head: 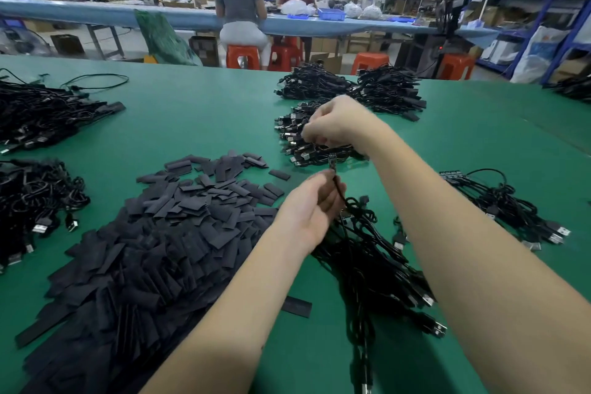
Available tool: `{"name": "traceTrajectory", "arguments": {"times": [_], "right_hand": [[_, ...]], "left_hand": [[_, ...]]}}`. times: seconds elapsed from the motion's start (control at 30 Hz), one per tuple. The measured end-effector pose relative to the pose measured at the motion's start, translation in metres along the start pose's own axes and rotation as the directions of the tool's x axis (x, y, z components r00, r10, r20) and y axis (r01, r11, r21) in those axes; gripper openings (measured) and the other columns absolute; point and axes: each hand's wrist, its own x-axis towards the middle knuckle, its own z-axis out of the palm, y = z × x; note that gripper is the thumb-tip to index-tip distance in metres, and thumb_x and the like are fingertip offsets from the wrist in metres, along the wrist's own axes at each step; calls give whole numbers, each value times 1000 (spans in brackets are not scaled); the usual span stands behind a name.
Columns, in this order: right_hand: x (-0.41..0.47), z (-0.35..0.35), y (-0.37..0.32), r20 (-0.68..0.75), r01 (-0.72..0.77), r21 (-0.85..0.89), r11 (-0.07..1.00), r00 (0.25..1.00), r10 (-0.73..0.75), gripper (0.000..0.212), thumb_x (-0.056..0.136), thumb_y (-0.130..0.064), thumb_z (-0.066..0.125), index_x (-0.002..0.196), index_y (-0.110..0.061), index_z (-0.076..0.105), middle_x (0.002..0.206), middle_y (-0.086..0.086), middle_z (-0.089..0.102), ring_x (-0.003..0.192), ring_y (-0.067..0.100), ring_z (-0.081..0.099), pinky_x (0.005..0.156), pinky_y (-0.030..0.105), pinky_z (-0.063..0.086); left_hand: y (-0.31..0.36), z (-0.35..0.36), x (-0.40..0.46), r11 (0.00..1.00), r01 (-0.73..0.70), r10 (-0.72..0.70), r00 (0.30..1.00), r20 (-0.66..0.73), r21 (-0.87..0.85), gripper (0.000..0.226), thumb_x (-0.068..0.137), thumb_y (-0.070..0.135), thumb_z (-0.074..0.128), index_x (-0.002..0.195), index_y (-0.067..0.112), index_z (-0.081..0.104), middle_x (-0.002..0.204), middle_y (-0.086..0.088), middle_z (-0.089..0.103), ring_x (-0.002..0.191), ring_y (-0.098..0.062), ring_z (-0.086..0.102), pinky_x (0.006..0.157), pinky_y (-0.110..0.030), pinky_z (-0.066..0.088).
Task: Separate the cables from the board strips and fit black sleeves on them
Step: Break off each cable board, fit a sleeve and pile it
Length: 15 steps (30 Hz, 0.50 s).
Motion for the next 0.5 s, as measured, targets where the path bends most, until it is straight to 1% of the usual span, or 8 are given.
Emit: {"name": "traceTrajectory", "arguments": {"times": [0.03,0.1,0.13,0.17,0.23,0.33,0.43,0.5], "right_hand": [[-6,-11,10,-1,-6,201,980,1000,6,14,80,-8,80,77,-13,67,68,3,67,62,17,60,59,26,57],[-26,-26,31,-7,15,547,837,1000,-14,17,80,-7,84,89,-10,71,75,4,71,63,13,64,56,18,52],[-36,-29,41,-20,33,657,753,999,-26,22,80,-8,84,99,-8,73,82,5,73,67,11,67,58,16,52],[-46,-29,51,-37,57,718,694,998,-43,28,79,-10,84,105,-8,74,88,6,74,71,10,68,61,15,52],[-64,-29,67,-58,76,803,591,997,-49,33,74,-14,84,106,-9,75,96,9,76,79,12,69,67,15,54],[-80,-22,84,-113,108,884,454,993,-18,31,71,-17,81,101,-11,75,96,9,77,83,14,71,70,15,55],[-85,-13,91,-210,191,909,370,978,10,29,69,-17,82,96,-10,75,92,8,78,82,13,73,70,16,55],[-86,-9,89,-259,238,909,343,966,14,28,68,-14,82,94,-8,75,89,9,78,81,14,74,73,17,56]], "left_hand": [[2,-1,1,999,-17,15,1000,27,51,4,102,11,55,99,11,58,74,-2,63,71,-13,59,57,-19,50],[7,-5,4,982,-57,43,995,85,178,5,101,14,57,97,13,59,67,2,66,66,-10,61,66,-20,47],[10,-6,2,973,-75,52,992,112,218,5,100,15,58,97,13,61,68,3,67,64,-9,62,67,-20,49],[12,-7,3,963,-97,65,989,132,251,5,100,14,59,98,12,63,69,4,68,62,-7,64,67,-19,52],[17,-8,2,941,-133,86,983,160,312,6,98,14,62,96,11,67,73,4,70,63,-6,65,67,-18,55],[20,-11,2,913,-154,84,977,196,377,7,96,13,64,97,8,69,75,2,70,64,-5,65,65,-17,56],[24,-12,0,905,-143,46,969,241,402,9,97,13,63,99,8,69,79,1,69,66,-6,63,65,-17,55],[26,-11,-2,897,-139,28,966,258,421,10,98,13,61,100,8,69,80,1,69,66,-6,63,64,-17,54]]}}
